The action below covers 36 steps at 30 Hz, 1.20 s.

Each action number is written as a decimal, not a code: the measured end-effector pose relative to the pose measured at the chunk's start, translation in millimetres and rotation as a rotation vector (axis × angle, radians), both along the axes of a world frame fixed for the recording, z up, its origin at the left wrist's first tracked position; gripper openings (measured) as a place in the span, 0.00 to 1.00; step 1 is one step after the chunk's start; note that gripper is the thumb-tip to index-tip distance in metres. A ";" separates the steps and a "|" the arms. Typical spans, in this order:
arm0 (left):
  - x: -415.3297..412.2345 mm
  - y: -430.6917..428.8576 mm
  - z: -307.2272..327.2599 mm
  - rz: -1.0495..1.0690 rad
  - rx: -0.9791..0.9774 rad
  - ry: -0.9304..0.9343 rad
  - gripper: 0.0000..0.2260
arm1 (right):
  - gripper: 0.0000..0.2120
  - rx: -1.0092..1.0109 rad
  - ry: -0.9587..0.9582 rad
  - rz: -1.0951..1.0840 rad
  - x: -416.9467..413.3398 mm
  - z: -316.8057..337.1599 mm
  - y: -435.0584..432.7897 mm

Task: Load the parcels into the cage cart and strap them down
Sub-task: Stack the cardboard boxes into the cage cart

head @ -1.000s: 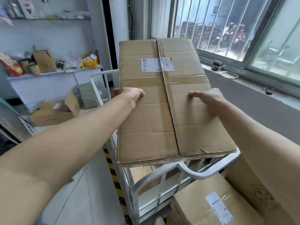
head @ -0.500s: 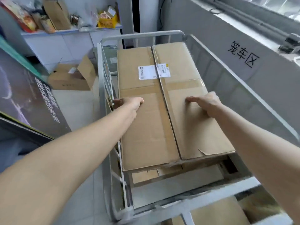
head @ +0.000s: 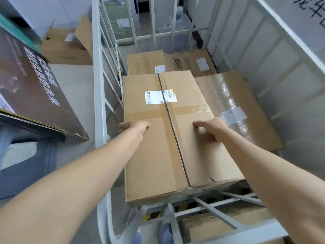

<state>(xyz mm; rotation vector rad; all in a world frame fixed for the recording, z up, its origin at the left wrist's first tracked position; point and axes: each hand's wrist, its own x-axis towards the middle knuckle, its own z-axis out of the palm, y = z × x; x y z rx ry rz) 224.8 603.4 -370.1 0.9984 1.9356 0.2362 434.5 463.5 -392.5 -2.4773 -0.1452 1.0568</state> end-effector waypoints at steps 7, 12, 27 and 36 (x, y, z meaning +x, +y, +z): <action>1.4 13.0 -62.4 -0.007 -0.066 0.046 0.38 | 0.47 -0.079 0.009 0.013 -3.1 -57.0 11.7; -3.9 14.2 -108.1 0.014 -0.128 0.040 0.35 | 0.47 -0.131 0.028 0.039 -5.4 -95.7 16.1; 11.7 34.4 -201.3 -0.200 -0.409 -0.298 0.43 | 0.39 -0.012 0.003 0.248 -11.4 -153.3 58.3; 28.6 18.4 -131.4 -0.652 -0.232 -0.133 0.27 | 0.30 -0.016 -0.051 0.392 -27.5 -93.7 52.9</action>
